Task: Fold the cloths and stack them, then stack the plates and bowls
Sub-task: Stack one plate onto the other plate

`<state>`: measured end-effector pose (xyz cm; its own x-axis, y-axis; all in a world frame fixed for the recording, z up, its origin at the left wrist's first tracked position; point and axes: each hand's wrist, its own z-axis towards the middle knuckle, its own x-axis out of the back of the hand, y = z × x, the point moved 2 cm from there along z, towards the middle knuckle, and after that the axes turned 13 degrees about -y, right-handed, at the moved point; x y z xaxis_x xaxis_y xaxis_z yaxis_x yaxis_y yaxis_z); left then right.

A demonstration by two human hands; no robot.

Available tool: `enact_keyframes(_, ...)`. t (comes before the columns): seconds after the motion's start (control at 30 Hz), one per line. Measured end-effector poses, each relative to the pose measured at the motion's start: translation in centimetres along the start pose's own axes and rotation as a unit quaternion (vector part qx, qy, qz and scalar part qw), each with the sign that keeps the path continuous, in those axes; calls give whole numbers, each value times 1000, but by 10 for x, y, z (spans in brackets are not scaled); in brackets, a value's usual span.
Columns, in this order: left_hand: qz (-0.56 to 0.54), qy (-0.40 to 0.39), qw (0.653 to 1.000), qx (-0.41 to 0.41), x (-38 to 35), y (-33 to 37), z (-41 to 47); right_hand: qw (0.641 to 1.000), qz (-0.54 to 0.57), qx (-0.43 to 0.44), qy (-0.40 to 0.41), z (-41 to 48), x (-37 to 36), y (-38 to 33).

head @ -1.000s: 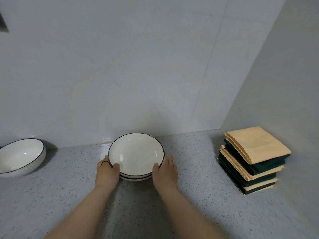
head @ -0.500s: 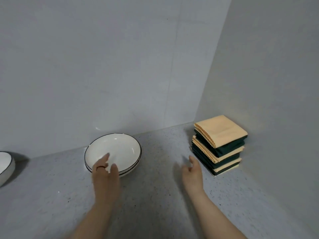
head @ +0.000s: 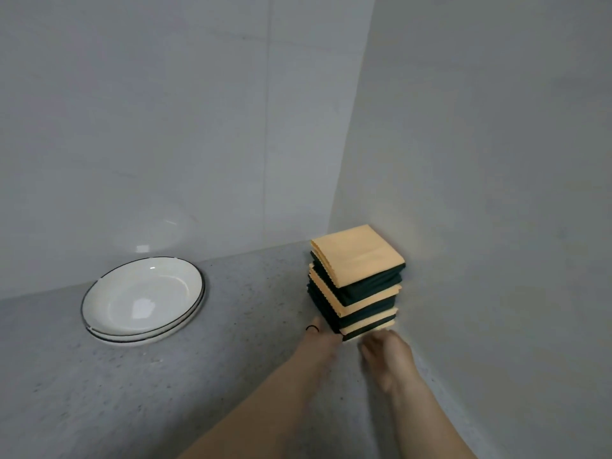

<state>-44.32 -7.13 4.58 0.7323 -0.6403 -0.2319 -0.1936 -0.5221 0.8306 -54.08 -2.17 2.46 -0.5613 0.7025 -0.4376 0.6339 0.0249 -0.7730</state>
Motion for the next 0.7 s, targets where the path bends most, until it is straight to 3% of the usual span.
enact_keyframes(0.1,-52,9,999,-10,-12,-1,24,999,17,3,-39,14,-3,-1)
enact_keyframes(0.23,5,25,1000,-14,-10,-1,49,996,35,5,-81,30,-12,-8)
enact_keyframes(0.7,7,47,997,-65,39,44,115,994,-13,8,-108,121,-63,-8)
